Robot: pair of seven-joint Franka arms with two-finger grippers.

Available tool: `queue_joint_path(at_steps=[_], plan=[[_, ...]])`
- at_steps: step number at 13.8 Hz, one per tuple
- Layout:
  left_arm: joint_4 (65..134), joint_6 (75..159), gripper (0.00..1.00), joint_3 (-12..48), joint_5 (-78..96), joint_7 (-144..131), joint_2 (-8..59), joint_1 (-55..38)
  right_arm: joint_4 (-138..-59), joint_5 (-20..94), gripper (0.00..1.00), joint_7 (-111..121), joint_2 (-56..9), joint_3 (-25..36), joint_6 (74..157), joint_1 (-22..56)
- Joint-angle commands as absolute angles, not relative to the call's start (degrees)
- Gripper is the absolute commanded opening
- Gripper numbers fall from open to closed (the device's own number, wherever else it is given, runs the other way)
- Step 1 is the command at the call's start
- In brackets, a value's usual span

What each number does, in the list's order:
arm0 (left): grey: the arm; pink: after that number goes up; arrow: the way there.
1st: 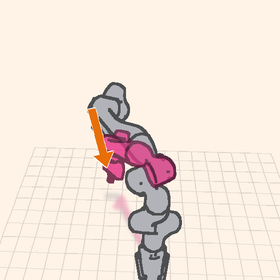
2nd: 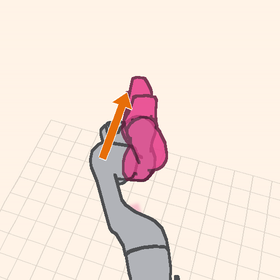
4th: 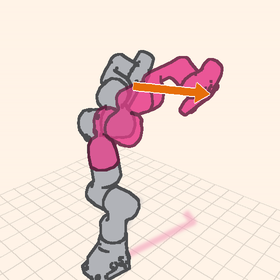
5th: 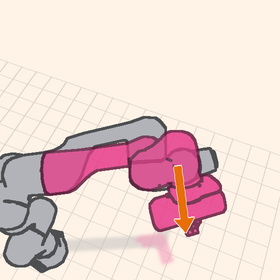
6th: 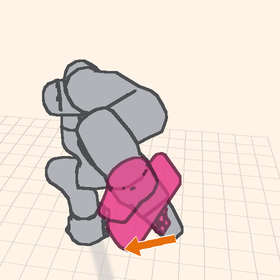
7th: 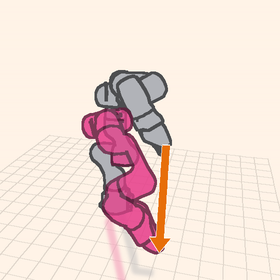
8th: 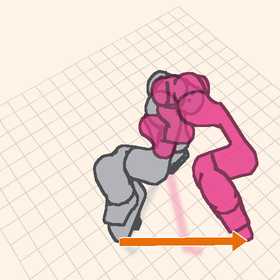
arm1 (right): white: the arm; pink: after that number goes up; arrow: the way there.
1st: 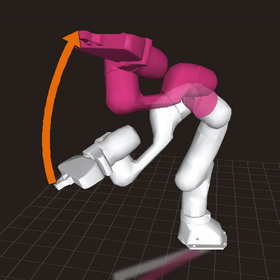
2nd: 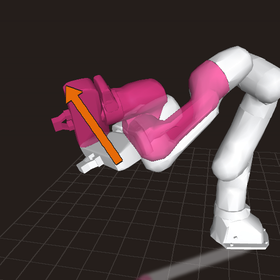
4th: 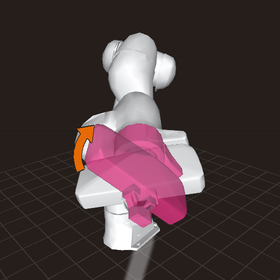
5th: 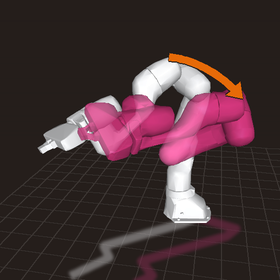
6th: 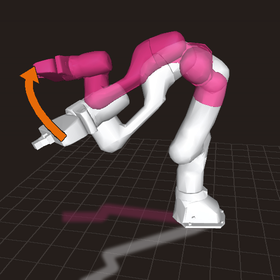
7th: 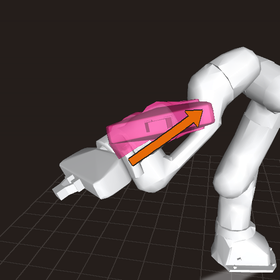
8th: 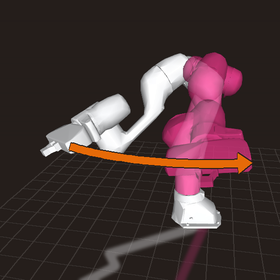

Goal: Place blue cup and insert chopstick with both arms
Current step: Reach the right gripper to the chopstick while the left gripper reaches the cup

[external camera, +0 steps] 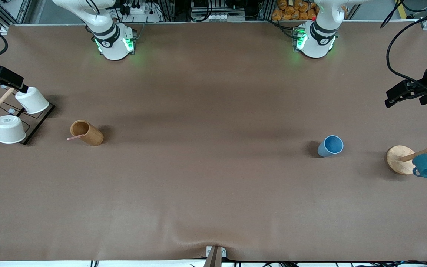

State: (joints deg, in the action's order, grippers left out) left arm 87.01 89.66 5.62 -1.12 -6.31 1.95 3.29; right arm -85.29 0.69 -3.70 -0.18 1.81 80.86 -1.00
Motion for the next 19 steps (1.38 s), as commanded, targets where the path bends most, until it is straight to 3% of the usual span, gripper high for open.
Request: queue_joint_path(at_steps=[1,5,11,19], plan=[[87.09,88.25,1.00,5.27,-0.79,-4.92,2.29,3.25,-85.43,0.35,1.00,-3.43,-2.36,1.67,81.12,-1.58],[91.48,89.81,1.00,5.27,-0.09,-4.92,2.11,4.39,-85.34,0.35,1.00,-3.08,-8.42,1.67,81.73,-1.67],[107.12,107.29,1.00,5.19,-0.18,-3.43,2.37,7.29,-85.25,-0.09,1.00,-3.08,-18.88,1.76,87.00,-1.85],[114.85,129.24,1.00,5.98,-0.09,-3.87,12.30,6.33,-85.25,-0.97,1.00,-3.25,-28.03,1.76,89.83,-1.84]])
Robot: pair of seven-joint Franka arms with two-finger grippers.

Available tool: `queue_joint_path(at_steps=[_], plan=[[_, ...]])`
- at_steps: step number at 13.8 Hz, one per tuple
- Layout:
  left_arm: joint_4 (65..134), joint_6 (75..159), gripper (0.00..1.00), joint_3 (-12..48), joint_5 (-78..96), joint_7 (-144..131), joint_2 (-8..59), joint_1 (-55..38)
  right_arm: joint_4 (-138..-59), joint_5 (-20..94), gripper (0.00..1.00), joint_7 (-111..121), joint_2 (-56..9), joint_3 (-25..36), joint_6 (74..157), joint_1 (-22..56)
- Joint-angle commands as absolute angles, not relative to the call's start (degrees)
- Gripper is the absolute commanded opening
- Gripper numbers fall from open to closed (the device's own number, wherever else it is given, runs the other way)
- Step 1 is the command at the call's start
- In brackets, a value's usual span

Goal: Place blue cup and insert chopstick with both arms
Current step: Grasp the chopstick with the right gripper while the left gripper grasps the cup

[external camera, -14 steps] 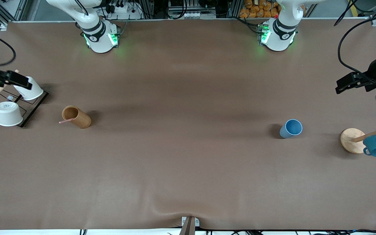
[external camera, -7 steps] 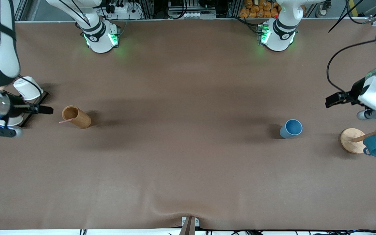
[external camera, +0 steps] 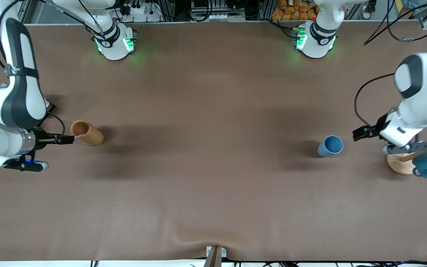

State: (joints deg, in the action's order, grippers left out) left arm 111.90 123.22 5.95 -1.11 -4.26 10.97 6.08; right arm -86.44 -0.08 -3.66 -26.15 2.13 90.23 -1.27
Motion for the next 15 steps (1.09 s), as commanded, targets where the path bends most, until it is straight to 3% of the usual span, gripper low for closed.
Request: queue_joint_path(at_steps=[1,7,8,12,14,15], plan=[[117.22,132.42,1.00,5.98,-0.09,-3.87,12.48,6.24,-85.43,-0.97,1.00,-3.25,-28.65,1.76,89.74,-1.76],[121.46,134.21,0.97,6.15,0.00,-4.48,13.53,5.98,-85.52,-0.88,1.00,-3.08,-30.94,1.76,89.74,-1.67],[121.38,134.73,0.93,6.15,0.09,-4.48,14.58,5.98,-85.52,-0.97,0.95,-3.08,-30.94,1.76,89.74,-1.58],[121.38,138.42,0.75,6.15,0.00,-4.48,17.75,5.98,-85.78,-0.97,0.52,-3.08,-30.94,1.76,89.74,-1.41],[121.38,139.22,0.57,6.15,0.00,-4.48,18.54,5.98,-85.78,-0.97,0.35,-3.08,-30.94,1.76,89.74,-1.41],[121.29,139.22,0.37,6.15,0.00,-4.48,18.63,5.89,-85.78,-0.97,0.35,-3.08,-30.94,1.76,89.74,-1.49]])
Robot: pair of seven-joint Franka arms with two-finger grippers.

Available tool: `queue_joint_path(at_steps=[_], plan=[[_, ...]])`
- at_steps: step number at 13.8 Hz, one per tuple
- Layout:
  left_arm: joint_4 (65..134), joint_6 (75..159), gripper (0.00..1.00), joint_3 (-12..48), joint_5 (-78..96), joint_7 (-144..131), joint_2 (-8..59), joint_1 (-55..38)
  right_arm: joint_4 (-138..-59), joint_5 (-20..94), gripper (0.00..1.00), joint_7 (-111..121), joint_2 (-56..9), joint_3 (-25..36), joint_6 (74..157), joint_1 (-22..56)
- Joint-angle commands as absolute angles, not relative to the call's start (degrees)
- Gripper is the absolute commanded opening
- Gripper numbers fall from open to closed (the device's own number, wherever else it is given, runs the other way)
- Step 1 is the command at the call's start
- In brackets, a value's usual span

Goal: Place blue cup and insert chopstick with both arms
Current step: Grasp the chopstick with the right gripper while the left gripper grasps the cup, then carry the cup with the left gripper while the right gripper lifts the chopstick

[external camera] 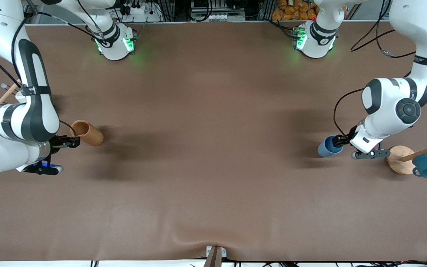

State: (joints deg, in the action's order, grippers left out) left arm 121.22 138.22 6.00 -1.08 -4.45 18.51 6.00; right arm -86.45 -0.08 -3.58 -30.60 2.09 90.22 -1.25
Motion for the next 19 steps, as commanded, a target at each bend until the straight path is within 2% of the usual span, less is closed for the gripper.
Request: queue_joint_path(at_steps=[1,2,3,6,8,10,12,14,19], plan=[[121.12,139.22,0.15,6.15,-0.09,-4.22,18.72,5.45,-85.78,-0.97,0.35,-3.08,-30.94,1.76,89.74,-1.49],[121.11,139.22,0.00,6.59,0.00,-4.48,18.63,4.58,-85.78,-0.88,0.35,-3.08,-30.94,1.76,89.65,-1.49],[121.03,139.22,0.00,6.85,0.00,-4.66,18.55,4.05,-85.78,-0.88,0.34,-3.08,-30.94,1.76,89.47,-1.49],[119.37,138.26,0.00,9.30,-0.09,-3.78,17.49,4.22,-85.87,-0.88,0.19,-3.08,-30.94,1.76,89.12,-1.41],[116.39,133.01,0.00,13.69,0.00,-5.00,16.44,4.04,-85.87,-0.79,0.08,-3.16,-30.85,1.76,88.95,-1.41],[111.64,127.03,0.00,18.44,-0.09,-10.25,16.61,3.87,-85.78,-0.79,0.02,-3.08,-30.76,1.67,88.07,-1.49],[108.12,125.25,0.00,21.96,-0.17,-17.02,17.31,2.38,-85.61,-0.79,0.00,-3.16,-30.15,1.67,86.14,-1.32],[105.75,125.16,0.00,22.41,-0.70,-22.82,18.62,-3.57,-85.26,-0.79,0.00,-3.08,-29.62,1.67,85.17,-1.32],[92.93,125.24,0.00,22.06,-4.03,-45.74,29.77,-19.22,-85.08,-0.79,0.00,-1.07,-23.74,1.67,84.46,-1.58]])
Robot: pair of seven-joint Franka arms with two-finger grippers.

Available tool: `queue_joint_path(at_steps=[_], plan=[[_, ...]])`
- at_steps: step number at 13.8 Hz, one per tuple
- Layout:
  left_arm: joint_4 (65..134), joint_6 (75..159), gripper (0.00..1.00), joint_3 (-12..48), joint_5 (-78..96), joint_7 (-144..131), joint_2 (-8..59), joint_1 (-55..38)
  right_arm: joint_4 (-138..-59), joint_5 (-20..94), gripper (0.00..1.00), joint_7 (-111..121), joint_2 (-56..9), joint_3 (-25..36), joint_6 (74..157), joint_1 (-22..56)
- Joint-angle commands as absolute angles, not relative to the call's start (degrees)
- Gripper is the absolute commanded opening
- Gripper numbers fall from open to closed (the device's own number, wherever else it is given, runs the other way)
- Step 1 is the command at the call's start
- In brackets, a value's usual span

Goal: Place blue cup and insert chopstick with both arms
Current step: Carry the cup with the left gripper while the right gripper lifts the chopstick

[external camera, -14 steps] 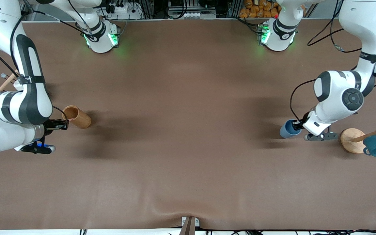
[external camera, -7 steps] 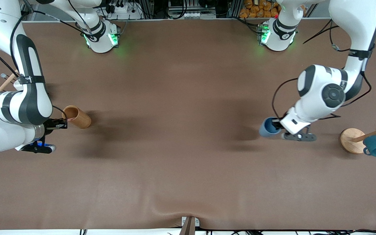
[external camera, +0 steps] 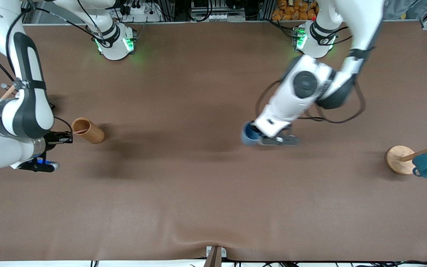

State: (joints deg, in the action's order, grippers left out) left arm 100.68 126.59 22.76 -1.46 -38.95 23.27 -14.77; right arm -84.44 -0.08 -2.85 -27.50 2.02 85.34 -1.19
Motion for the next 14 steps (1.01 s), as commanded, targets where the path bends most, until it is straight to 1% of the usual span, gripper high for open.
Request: queue_joint_path(at_steps=[1,4,5,6,9,10,11,14], plan=[[90.81,125.24,0.00,22.06,-5.09,-49.53,32.14,-21.77,-84.99,-0.79,0.00,0.86,-22.34,1.76,84.46,-1.67],[86.15,125.24,0.00,20.84,-6.84,-54.65,38.39,-29.59,-84.29,-0.62,0.00,4.56,-17.42,1.76,84.29,-2.20],[85.87,125.24,0.00,19.53,-8.60,-57.54,38.84,-32.49,-84.20,-0.09,0.00,4.92,-15.75,1.67,83.59,-2.11],[85.96,125.24,0.00,18.55,-9.66,-58.96,38.85,-33.48,-84.20,0.09,0.00,5.01,-14.69,1.23,82.37,-1.94],[86.40,125.24,0.00,18.20,-9.76,-59.32,39.90,-33.57,-84.20,2.80,0.00,6.06,-12.22,0.09,82.18,-0.71],[86.31,125.24,0.36,18.11,-10.02,-59.50,40.95,-33.84,-84.20,3.16,0.00,6.41,-11.96,-0.61,82.44,0.08],[86.31,125.33,0.99,18.02,-10.72,-59.33,41.13,-34.36,-84.20,3.86,0.00,6.50,-11.95,-1.49,82.88,0.52],[86.04,125.24,1.00,18.11,-11.69,-61.95,39.12,-33.14,-84.37,6.68,0.00,6.68,-12.04,-5.00,86.04,2.71]])
